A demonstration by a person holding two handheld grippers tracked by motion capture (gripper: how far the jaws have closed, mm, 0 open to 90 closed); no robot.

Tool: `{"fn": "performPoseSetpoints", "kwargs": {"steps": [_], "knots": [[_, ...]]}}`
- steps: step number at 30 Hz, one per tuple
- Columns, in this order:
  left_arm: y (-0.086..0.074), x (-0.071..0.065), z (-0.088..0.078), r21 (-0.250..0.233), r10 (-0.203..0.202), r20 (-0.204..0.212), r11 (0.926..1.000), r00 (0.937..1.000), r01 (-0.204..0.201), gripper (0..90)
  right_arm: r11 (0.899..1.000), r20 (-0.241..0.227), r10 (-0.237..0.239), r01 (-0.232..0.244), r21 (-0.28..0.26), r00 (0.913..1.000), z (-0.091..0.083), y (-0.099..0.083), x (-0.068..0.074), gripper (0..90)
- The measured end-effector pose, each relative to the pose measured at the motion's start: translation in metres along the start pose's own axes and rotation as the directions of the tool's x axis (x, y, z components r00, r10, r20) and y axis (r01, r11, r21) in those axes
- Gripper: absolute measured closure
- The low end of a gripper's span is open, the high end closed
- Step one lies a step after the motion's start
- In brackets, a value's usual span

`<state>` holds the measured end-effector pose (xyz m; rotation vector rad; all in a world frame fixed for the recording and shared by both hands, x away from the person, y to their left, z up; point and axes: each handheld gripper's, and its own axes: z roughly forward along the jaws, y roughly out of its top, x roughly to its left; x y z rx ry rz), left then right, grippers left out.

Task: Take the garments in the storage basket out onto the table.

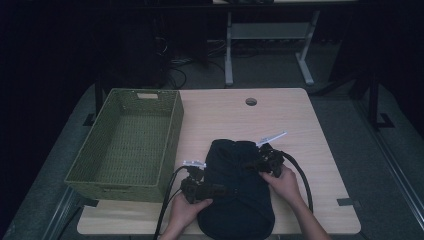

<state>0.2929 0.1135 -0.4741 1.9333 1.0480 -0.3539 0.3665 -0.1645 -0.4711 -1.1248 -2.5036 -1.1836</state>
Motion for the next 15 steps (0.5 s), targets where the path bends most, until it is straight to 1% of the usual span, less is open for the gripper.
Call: {"fn": "performPoseSetpoints", "kwargs": {"steps": [2, 4, 5, 6, 7, 8, 9, 11, 12, 13, 15], "knots": [[0.000, -0.001, -0.001, -0.009, 0.000, -0.002, 1.0000, 1.0000, -0.001, 75.1, 1.000, 0.001, -0.007, 0.007, 0.011, 1.0000, -0.002, 0.001, 0.001, 88.9], [0.001, -0.002, -0.002, -0.021, -0.003, 0.003, 0.9998, 1.0000, 0.003, 75.2, 1.000, 0.007, -0.022, 0.022, 0.010, 0.9997, -0.005, 0.005, 0.004, 87.7], [0.001, -0.002, -0.002, -0.035, -0.002, 0.003, 0.9994, 1.0000, 0.002, 75.4, 1.000, 0.001, -0.026, 0.026, -0.002, 0.9997, -0.009, 0.007, 0.006, 87.3], [0.001, -0.002, -0.003, -0.040, -0.001, 0.004, 0.9992, 1.0000, 0.001, 75.6, 0.999, -0.005, -0.033, 0.033, -0.026, 0.9994, -0.013, 0.012, 0.009, 87.3], [0.002, -0.002, -0.004, -0.054, -0.003, 0.008, 0.9985, 1.0000, 0.003, 75.9, 0.998, -0.005, -0.040, 0.040, -0.040, 0.9992, -0.016, 0.015, 0.011, 87.0], [0.003, -0.002, -0.005, -0.062, 0.001, 0.009, 0.9980, 1.0000, 0.000, 76.6, 0.997, -0.005, -0.049, 0.048, -0.065, 0.9988, -0.020, 0.019, 0.015, 86.9], [0.003, -0.002, -0.005, -0.068, 0.001, 0.008, 0.9977, 1.0000, 0.000, 77.1, 0.996, -0.016, -0.054, 0.052, -0.072, 0.9984, -0.021, 0.023, 0.018, 86.5], [0.005, -0.002, -0.006, -0.075, 0.002, 0.003, 0.9972, 1.0000, -0.002, 77.2, 0.994, -0.016, -0.077, 0.075, -0.074, 0.9969, -0.021, 0.030, 0.022, 86.3], [0.006, -0.001, -0.007, -0.084, 0.004, 0.002, 0.9965, 1.0000, -0.003, 77.1, 0.994, -0.020, -0.080, 0.078, -0.077, 0.9966, -0.019, 0.033, 0.024, 86.3], [0.006, -0.001, -0.007, -0.089, 0.002, 0.001, 0.9961, 1.0000, -0.002, 77.1, 0.994, -0.032, -0.086, 0.084, -0.066, 0.9958, -0.013, 0.037, 0.027, 86.1], [0.007, -0.001, -0.008, -0.097, -0.001, 0.000, 0.9953, 1.0000, 0.001, 77.0, 0.995, -0.031, -0.092, 0.090, -0.050, 0.9953, -0.005, 0.040, 0.028, 86.2]]}}
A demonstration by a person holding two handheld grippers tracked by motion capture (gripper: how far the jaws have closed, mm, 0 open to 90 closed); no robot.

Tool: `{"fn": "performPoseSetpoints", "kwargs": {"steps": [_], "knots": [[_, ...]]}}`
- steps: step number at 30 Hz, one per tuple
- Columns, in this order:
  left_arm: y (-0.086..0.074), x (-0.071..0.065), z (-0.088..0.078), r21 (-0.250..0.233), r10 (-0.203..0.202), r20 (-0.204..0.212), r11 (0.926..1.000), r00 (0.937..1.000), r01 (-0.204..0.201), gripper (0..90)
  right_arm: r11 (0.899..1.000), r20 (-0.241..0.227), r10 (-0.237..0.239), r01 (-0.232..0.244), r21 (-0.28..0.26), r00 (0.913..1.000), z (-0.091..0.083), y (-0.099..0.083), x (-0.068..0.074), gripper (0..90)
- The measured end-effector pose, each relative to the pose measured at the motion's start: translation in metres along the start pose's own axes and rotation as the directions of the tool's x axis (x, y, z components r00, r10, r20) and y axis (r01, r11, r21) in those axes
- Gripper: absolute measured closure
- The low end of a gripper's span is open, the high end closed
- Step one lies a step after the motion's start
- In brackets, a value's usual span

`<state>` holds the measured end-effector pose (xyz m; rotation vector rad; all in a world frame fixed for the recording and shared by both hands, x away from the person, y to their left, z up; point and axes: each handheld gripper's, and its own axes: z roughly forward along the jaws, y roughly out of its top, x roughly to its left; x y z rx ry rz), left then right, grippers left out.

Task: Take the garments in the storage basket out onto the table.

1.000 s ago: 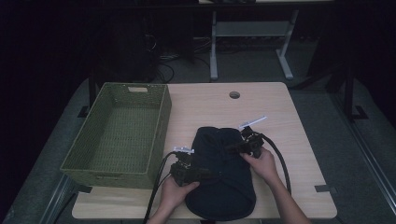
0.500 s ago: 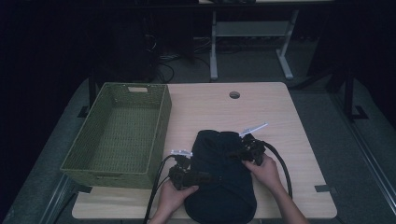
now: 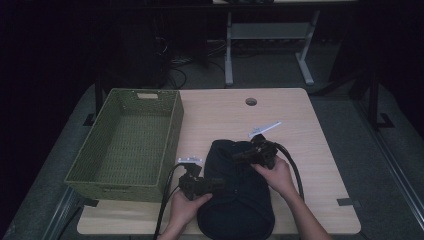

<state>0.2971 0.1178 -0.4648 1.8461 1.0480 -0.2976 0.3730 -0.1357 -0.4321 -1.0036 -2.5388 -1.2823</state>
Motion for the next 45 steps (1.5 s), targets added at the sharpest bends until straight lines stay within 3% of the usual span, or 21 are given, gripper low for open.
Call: {"fn": "performPoseSetpoints", "kwargs": {"steps": [7, 14, 17, 24, 26, 28, 32, 36, 42, 45], "knots": [[0.002, 0.004, -0.001, -0.029, -0.022, -0.006, 0.9993, 0.9997, 0.021, 76.1, 0.997, 0.008, 0.048, -0.049, 0.058, 0.9988, 0.023, -0.010, -0.008, 88.4], [0.007, 0.004, -0.003, -0.077, -0.033, -0.006, 0.9965, 0.9994, 0.033, 73.6, 0.997, 0.011, 0.041, -0.042, 0.072, 0.9991, 0.023, -0.016, -0.007, 89.7], [0.011, 0.001, -0.004, -0.104, -0.029, -0.007, 0.9942, 0.9996, 0.028, 73.4, 0.994, 0.005, 0.024, -0.024, 0.111, 0.9997, 0.024, -0.022, -0.004, 89.8], [0.020, -0.005, -0.003, -0.163, -0.014, -0.021, 0.9866, 0.9997, 0.010, 72.7, 0.995, -0.006, 0.009, -0.008, 0.101, 0.9999, 0.015, -0.032, 0.000, 87.2], [0.023, -0.005, -0.003, -0.177, -0.021, -0.016, 0.9840, 0.9996, 0.018, 72.7, 0.997, -0.012, -0.003, 0.004, 0.077, 0.9999, 0.007, -0.031, 0.003, 85.8], [0.024, -0.005, -0.001, -0.172, -0.018, -0.025, 0.9849, 0.9995, 0.014, 73.2, 1.000, -0.008, -0.004, 0.004, 0.013, 1.0000, -0.007, -0.026, 0.004, 85.5], [0.023, -0.002, -0.002, -0.181, -0.021, -0.037, 0.9833, 0.9991, 0.014, 74.0, 1.000, 0.015, 0.001, -0.001, -0.030, 0.9999, -0.018, -0.014, 0.003, 84.9], [0.026, 0.005, -0.005, -0.216, -0.053, -0.031, 0.9753, 0.9981, 0.045, 75.2, 0.999, 0.008, 0.019, -0.019, -0.033, 0.9998, -0.017, -0.008, 0.000, 84.8], [0.037, 0.008, -0.006, -0.265, -0.063, -0.027, 0.9627, 0.9976, 0.053, 75.7, 0.996, -0.008, 0.059, -0.059, -0.070, 0.9982, -0.030, -0.026, -0.007, 84.8], [0.043, 0.008, -0.002, -0.297, -0.077, -0.029, 0.9526, 0.9966, 0.065, 73.3, 0.994, -0.007, 0.078, -0.079, -0.070, 0.9969, -0.032, -0.035, -0.012, 84.3]]}}
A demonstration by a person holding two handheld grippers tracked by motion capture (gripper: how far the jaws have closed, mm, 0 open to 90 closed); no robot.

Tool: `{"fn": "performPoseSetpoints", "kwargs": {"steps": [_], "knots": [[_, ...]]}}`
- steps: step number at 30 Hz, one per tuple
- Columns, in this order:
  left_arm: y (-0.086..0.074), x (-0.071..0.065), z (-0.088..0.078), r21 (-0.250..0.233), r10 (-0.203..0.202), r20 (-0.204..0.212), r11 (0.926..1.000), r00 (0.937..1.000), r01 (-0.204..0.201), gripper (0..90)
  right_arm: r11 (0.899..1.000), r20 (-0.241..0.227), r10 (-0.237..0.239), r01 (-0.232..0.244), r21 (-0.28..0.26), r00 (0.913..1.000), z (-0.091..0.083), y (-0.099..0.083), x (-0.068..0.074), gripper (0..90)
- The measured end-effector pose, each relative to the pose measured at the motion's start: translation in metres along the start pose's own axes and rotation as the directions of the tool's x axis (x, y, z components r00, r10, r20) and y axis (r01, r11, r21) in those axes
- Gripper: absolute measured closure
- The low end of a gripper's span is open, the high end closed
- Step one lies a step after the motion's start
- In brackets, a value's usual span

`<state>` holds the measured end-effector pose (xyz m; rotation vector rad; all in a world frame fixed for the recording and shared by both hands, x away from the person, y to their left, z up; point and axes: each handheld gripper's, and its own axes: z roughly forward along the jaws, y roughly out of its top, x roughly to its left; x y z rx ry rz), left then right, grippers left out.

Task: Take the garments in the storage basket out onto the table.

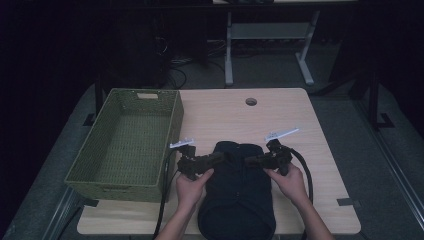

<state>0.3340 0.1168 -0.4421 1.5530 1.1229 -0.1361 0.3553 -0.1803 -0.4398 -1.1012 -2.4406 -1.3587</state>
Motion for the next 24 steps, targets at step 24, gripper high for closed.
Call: {"fn": "performPoseSetpoints", "kwargs": {"steps": [24], "knots": [[-0.001, 0.028, 0.053, 0.228, -0.082, -0.066, 0.9691, 0.9945, 0.095, 74.7, 0.993, -0.016, 0.096, -0.095, 0.072, 0.9952, 0.007, -0.027, -0.025, 78.9]]}}
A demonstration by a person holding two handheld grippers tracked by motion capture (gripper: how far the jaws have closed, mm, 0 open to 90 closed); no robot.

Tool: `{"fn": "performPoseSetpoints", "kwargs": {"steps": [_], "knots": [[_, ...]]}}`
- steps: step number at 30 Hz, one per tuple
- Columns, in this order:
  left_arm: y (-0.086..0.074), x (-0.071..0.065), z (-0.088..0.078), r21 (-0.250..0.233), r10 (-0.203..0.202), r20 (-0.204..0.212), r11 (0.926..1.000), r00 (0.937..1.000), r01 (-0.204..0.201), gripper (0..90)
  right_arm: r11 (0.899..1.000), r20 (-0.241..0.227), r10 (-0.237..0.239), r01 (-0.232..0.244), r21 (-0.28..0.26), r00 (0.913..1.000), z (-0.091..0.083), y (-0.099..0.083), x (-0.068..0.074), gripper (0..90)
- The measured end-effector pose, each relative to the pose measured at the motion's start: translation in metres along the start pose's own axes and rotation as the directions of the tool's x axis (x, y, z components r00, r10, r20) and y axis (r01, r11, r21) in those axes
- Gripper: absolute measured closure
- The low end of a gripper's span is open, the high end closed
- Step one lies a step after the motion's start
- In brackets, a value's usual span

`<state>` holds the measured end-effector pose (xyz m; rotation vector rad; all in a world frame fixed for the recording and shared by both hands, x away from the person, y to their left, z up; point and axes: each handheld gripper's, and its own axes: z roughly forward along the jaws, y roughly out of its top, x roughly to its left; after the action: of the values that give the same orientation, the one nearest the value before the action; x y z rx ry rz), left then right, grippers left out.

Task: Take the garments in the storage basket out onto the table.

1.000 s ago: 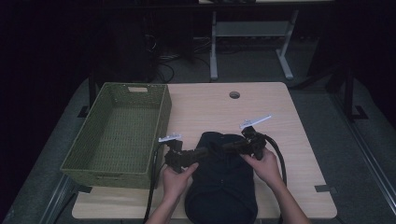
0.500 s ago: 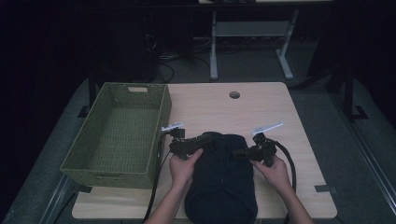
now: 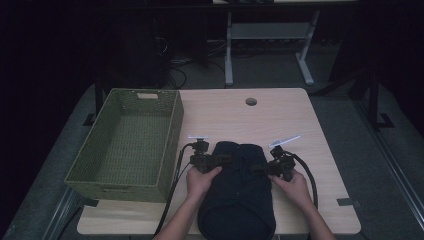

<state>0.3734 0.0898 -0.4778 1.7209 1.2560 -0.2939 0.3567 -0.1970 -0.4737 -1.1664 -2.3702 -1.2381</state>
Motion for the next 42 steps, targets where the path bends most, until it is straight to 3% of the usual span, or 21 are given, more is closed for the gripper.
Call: {"fn": "performPoseSetpoints", "kwargs": {"steps": [4, 13, 18, 22, 24, 27, 32, 35, 42], "knots": [[-0.003, -0.003, 0.001, 0.023, 0.014, -0.008, 0.9996, 0.9999, -0.013, 75.2, 0.998, -0.021, 0.003, -0.004, -0.060, 0.9998, -0.008, 0.005, 0.002, 78.3], [-0.009, -0.007, -0.004, 0.048, 0.029, -0.010, 0.9984, 0.9995, -0.029, 75.3, 0.993, -0.019, 0.019, -0.021, -0.112, 0.9996, -0.006, 0.024, 0.006, 79.4], [-0.014, -0.007, -0.008, 0.042, 0.026, -0.004, 0.9988, 0.9997, -0.026, 75.4, 0.997, -0.012, 0.017, -0.017, -0.072, 0.9998, 0.007, 0.033, 0.006, 79.9], [-0.017, -0.007, -0.011, 0.047, 0.035, -0.004, 0.9983, 0.9994, -0.035, 75.3, 1.000, 0.001, 0.010, -0.010, -0.009, 0.9999, 0.022, 0.032, 0.006, 81.1], [-0.017, -0.007, -0.013, 0.043, 0.031, 0.005, 0.9986, 0.9995, -0.031, 74.1, 1.000, -0.010, 0.026, -0.026, -0.012, 0.9996, 0.025, 0.030, 0.005, 81.7], [-0.015, -0.009, -0.017, 0.017, 0.023, 0.019, 0.9996, 0.9995, -0.023, 70.8, 1.000, -0.003, 0.020, -0.020, -0.004, 0.9998, 0.025, 0.030, 0.005, 82.0], [-0.009, -0.014, -0.027, -0.052, 0.044, 0.053, 0.9978, 0.9976, -0.041, 70.5, 1.000, 0.004, 0.017, -0.017, 0.010, 0.9998, 0.023, 0.029, 0.005, 81.7], [-0.005, -0.015, -0.031, -0.086, 0.047, 0.047, 0.9953, 0.9978, -0.042, 70.4, 1.000, 0.001, 0.012, -0.012, 0.002, 0.9999, 0.019, 0.029, 0.006, 79.0], [-0.006, -0.004, -0.025, -0.056, 0.020, 0.011, 0.9982, 0.9997, -0.019, 70.1, 1.000, 0.007, -0.003, 0.003, 0.017, 1.0000, 0.010, 0.026, 0.007, 78.8]]}}
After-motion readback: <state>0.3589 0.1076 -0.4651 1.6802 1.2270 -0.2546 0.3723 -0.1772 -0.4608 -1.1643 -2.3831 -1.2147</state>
